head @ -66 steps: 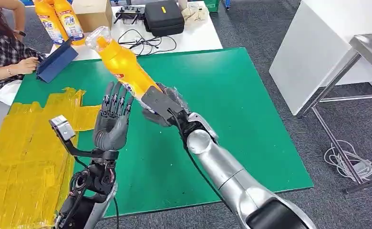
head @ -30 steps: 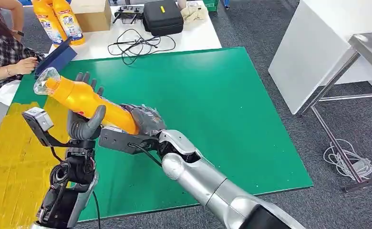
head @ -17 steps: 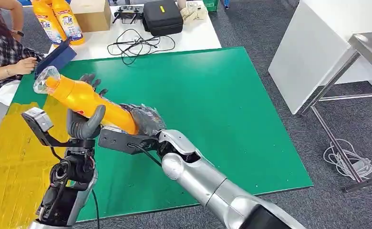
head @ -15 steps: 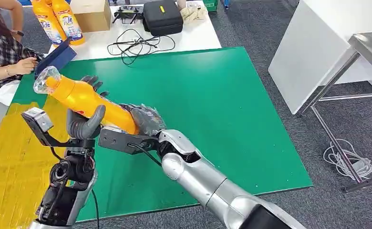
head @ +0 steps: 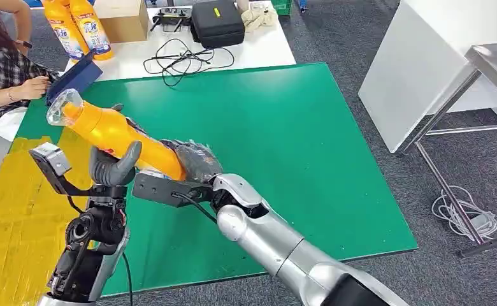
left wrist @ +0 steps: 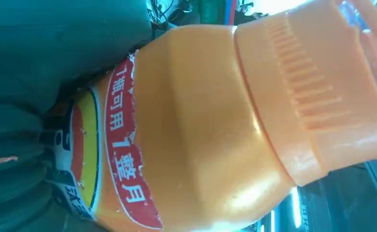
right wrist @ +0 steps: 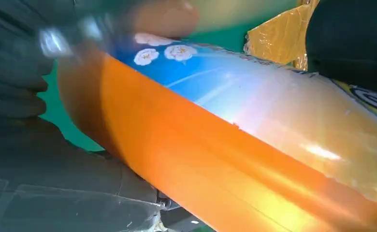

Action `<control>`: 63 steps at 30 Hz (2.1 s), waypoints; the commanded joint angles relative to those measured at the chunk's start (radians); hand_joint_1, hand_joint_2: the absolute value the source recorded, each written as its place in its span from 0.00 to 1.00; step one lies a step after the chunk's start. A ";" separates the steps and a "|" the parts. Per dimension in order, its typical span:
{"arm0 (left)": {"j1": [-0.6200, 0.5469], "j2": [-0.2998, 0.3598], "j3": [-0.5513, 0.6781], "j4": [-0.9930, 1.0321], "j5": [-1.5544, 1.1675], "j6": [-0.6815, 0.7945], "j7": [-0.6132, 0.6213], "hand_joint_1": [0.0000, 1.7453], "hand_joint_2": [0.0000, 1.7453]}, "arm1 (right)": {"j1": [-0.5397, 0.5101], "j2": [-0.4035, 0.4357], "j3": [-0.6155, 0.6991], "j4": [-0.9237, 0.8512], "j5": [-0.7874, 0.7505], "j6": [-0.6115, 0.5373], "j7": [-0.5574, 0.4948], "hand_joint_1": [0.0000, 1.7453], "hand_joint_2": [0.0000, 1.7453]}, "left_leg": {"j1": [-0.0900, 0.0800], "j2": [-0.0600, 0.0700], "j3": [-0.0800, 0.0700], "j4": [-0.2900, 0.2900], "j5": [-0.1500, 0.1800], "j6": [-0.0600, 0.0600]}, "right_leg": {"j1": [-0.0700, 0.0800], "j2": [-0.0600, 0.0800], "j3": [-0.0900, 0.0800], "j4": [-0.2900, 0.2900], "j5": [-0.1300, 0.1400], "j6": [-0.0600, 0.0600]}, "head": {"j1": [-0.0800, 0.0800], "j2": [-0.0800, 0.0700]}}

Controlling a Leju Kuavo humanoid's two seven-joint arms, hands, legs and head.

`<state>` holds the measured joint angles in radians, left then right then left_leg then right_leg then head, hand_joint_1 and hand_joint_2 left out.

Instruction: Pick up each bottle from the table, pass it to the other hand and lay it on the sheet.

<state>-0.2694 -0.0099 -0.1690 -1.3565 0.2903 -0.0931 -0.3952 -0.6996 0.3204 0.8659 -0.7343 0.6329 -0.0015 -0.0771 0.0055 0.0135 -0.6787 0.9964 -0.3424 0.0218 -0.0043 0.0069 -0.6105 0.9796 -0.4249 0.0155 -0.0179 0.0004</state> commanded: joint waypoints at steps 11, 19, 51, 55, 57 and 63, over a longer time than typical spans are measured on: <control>-0.078 0.083 0.129 0.098 -0.193 0.149 0.026 1.00 1.00 | 0.108 -0.241 -0.203 -0.265 -0.014 -0.176 -0.013 0.00 0.00 | 0.000 -0.007 0.005 0.001 -0.002 -0.001 | 0.000 -0.006 0.007 0.000 -0.003 0.000 | 0.000 0.000; -0.061 0.179 0.193 0.182 -0.332 0.292 -0.032 1.00 1.00 | 0.179 -0.356 -0.370 -0.410 -0.052 -0.228 -0.051 0.00 0.00 | -0.001 -0.004 0.002 0.000 -0.001 -0.001 | 0.000 -0.002 0.004 0.000 -0.001 0.000 | 0.000 0.000; -0.272 0.284 -0.159 1.080 -1.785 0.532 0.288 1.00 1.00 | 0.139 -0.370 -0.430 -0.372 -0.125 -0.133 -0.120 0.00 0.00 | -0.002 -0.002 0.002 -0.001 0.000 -0.001 | -0.001 0.000 0.003 0.000 -0.001 0.000 | 0.000 0.000; -0.281 0.273 -0.152 1.093 -1.774 0.485 0.280 0.00 1.00 | 0.154 -0.379 -0.427 -0.369 -0.132 -0.134 -0.123 0.00 0.00 | -0.001 -0.004 0.003 -0.001 0.000 -0.001 | -0.001 -0.002 0.004 0.000 -0.001 0.000 | 0.000 0.000; -0.280 0.269 -0.141 1.087 -1.757 0.487 0.259 0.00 0.00 | 0.165 -0.383 -0.430 -0.367 -0.134 -0.140 -0.123 0.00 0.00 | -0.001 -0.006 0.008 -0.001 -0.002 -0.002 | -0.001 -0.004 0.011 0.000 -0.002 0.000 | 0.000 0.000; -0.273 0.278 -0.125 1.075 -1.738 0.528 0.252 0.00 0.00 | 0.169 -0.391 -0.432 -0.355 -0.137 -0.146 -0.132 0.00 0.00 | -0.001 -0.007 0.009 -0.002 0.000 -0.002 | -0.001 -0.005 0.012 -0.001 -0.001 0.000 | 0.000 0.000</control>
<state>-0.5411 0.2972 -0.2769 -0.3590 -1.4615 0.4215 -0.1335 -0.5024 -0.0610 0.4150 -1.1818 0.5013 -0.1431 -0.2006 0.0052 0.0050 -0.6754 0.9956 -0.3404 0.0193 -0.0040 0.0011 -0.6039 0.9799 -0.4254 0.0150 -0.0179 0.0004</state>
